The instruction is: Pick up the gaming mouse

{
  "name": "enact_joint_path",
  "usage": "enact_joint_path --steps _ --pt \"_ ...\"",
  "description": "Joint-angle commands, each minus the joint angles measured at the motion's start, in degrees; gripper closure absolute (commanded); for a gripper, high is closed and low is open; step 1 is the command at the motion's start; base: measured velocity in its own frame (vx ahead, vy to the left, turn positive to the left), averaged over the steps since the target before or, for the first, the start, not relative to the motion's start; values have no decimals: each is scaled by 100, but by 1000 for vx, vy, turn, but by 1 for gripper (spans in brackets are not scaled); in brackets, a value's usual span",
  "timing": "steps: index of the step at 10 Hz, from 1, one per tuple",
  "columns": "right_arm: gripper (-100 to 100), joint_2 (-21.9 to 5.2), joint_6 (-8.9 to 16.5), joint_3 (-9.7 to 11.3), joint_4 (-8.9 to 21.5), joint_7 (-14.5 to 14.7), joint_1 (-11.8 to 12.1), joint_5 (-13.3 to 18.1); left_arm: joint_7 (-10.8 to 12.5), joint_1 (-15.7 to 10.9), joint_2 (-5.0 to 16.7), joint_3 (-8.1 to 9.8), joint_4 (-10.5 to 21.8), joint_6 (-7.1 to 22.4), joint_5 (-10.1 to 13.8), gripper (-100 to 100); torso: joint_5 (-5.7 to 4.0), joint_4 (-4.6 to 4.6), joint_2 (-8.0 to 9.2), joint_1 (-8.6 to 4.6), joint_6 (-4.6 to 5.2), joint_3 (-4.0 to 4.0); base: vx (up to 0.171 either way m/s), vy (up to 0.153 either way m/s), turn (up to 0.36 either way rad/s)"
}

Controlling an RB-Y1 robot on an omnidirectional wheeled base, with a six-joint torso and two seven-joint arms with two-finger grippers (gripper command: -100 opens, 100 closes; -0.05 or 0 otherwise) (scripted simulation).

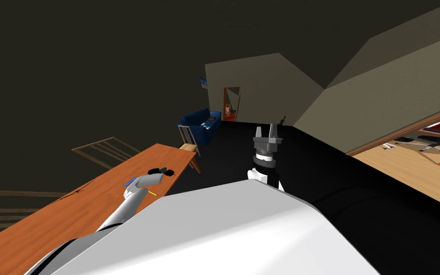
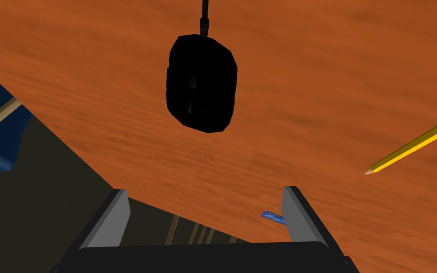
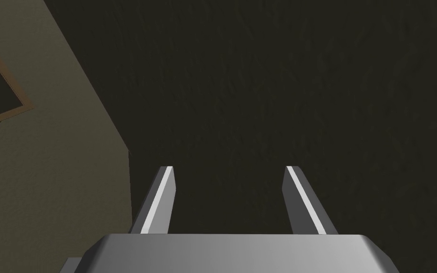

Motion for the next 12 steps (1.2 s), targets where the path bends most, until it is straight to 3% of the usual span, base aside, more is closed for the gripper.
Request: enact_joint_path --steps 1,3,6,8,9,10,11,12 --pt "0 0 0 0 0 0 0 0 -26 -124 -14 -78 217 205 79 -100 0 0 0 0 0 0 79 39 -38" --pt "0 0 0 0 0 0 0 0 -42 -262 -67 -196 474 506 180 -100 -2 -1 -6 -6 3 -3 95 60 -89" --pt "0 0 0 0 0 0 0 0 -50 -352 -130 -293 666 731 261 -100 -2 2 9 -5 0 5 54 55 -40" --pt "0 0 0 0 0 0 0 0 -52 -384 -192 -360 787 868 314 -100 -2 2 13 -9 -1 7 49 41 -30" --pt "0 0 0 0 0 0 0 0 -51 -376 -170 -330 766 764 282 -100 -2 2 10 -9 0 6 28 22 -15" --pt "0 0 0 0 0 0 -1 0 -51 -380 -175 -336 779 777 286 0 -4 3 17 -16 -1 9 0 0 0" --pt "0 1 0 1 0 0 -1 0 40 -517 -213 -220 1042 692 135 -100 -6 5 25 -22 -1 14 -39 24 -148" --pt "0 1 0 1 0 0 -2 0 130 -654 -252 -105 1214 608 -15 -100 -5 8 39 -18 3 22 -82 60 -261"
